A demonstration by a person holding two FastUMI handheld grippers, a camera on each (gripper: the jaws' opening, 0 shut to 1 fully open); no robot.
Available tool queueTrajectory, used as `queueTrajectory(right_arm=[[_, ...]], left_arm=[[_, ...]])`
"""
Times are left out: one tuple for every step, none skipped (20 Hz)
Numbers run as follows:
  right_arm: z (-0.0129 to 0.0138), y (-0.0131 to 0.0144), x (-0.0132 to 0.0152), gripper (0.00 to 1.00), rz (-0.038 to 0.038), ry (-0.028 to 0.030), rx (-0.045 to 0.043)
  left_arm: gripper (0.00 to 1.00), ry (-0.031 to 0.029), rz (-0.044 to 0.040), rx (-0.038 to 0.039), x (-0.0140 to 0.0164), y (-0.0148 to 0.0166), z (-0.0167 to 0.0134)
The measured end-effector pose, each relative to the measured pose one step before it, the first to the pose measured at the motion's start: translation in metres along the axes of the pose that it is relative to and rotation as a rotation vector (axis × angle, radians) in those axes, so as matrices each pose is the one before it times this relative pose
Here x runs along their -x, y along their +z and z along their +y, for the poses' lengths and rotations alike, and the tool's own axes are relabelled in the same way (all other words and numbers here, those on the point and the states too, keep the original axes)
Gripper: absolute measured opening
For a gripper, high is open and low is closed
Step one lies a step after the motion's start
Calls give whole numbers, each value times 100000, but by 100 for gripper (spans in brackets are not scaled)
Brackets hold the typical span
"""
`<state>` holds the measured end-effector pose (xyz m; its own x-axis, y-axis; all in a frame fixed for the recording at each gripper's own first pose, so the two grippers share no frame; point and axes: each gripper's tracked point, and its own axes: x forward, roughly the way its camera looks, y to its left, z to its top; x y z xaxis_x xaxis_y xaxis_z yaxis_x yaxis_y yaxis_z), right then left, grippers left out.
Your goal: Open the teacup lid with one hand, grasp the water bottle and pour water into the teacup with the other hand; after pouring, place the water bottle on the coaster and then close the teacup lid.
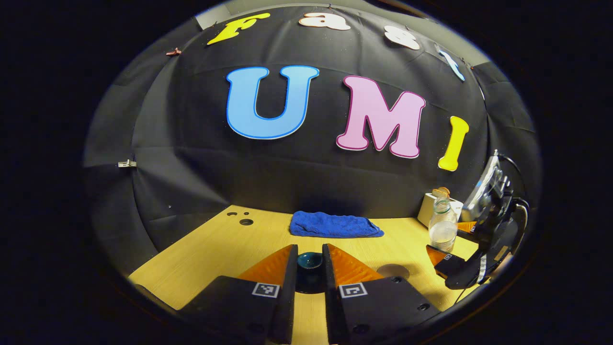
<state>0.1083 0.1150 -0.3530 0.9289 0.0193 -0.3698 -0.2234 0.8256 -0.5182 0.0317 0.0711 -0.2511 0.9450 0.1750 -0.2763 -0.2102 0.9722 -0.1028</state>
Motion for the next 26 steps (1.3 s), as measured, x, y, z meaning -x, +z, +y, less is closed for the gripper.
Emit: queueTrajectory(right_arm=[[549,586,-372,76,-74,-219,5418],[278,277,-267,75,-208,-391,4931],[443,65,-269,75,27,-76,4871],[232,150,-240,75,-56,-52,4147],[397,151,-384,75,-43,552,4935],[339,75,-243,75,163,162,4819],[248,22,-160,75,557,-366,4796],[-136,135,-258,75,264,-477,4544],[176,187,-241,75,-385,-340,4508],[416,147,-165,75,-428,-181,5027],[195,269,62,75,-349,-263,4788],[235,291,-75,75,-390,-110,3926],[72,82,-337,75,-163,113,3025],[62,66,-401,75,-91,352,1969],[116,-73,-461,72,341,399,1256],[102,-120,-332,75,592,396,1218],[58,41,-254,75,74,222,1428],[38,168,26,75,152,162,1831],[186,-43,-27,75,-311,321,1589],[174,-71,-33,75,164,282,1619],[75,-144,-169,75,177,118,1841],[20,-11,-64,75,-118,-602,2153],[171,374,-111,75,-404,-615,2365],[213,259,75,75,-715,-402,2438],[219,108,53,75,-651,-282,2369],[66,223,116,75,-1032,-435,2076]], left_arm=[[31,169,129,133,204,25,291],[31,356,-60,-27,222,-23,396],[31,259,5,-188,123,95,316],[31,555,-187,-335,144,-24,421],[31,517,-180,-212,95,94,351],[31,270,-100,7,100,21,202],[31,202,156,249,85,31,182],[31,207,196,406,153,-106,221],[31,139,133,414,104,111,207],[31,83,186,294,111,-148,83],[31,92,218,36,78,23,112],[31,112,153,-117,67,26,64],[31,63,126,-178,49,-141,89],[31,37,54,-116,26,-24,74],[30,46,-16,2,29,134,48],[31,33,59,61,66,21,43],[31,23,28,140,31,-79,47],[31,36,112,199,108,-79,32],[31,130,49,159,-19,72,85],[31,82,44,86,77,-91,35],[31,141,-42,38,32,101,63],[31,107,0,-33,44,-112,50],[31,221,112,-161,34,-16,52],[31,279,112,-190,24,-87,148],[31,89,149,-71,-4,33,72],[31,206,0,-38,31,4,46]])
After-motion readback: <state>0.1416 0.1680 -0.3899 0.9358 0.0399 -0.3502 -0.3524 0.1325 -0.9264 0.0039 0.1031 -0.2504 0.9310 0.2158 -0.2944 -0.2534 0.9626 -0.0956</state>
